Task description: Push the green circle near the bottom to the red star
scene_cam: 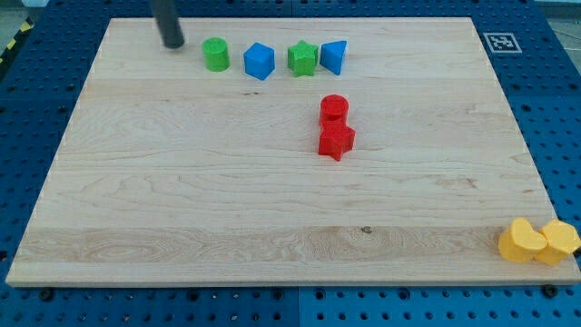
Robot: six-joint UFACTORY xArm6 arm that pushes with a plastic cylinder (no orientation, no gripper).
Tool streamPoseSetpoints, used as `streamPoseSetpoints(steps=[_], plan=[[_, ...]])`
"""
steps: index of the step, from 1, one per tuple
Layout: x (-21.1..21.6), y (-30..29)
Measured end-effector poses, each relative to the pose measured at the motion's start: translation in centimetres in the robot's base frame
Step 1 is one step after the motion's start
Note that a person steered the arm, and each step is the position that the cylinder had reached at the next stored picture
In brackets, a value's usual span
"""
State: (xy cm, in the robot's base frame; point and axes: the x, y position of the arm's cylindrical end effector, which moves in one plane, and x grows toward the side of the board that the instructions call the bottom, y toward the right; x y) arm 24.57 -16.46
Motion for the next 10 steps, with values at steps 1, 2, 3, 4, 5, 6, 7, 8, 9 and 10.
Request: streamPoseSetpoints(steps=[1,2,3,4,5,6,7,8,9,10], plan=[[1.1,4.9],[7.7,5.2],[14.4,5.2],[20.5,5.5],[26.5,5.7],[30.5,9.1],[32.1,13.9],[31.6,14.3],[32.9,8.8],[30.7,6.9]])
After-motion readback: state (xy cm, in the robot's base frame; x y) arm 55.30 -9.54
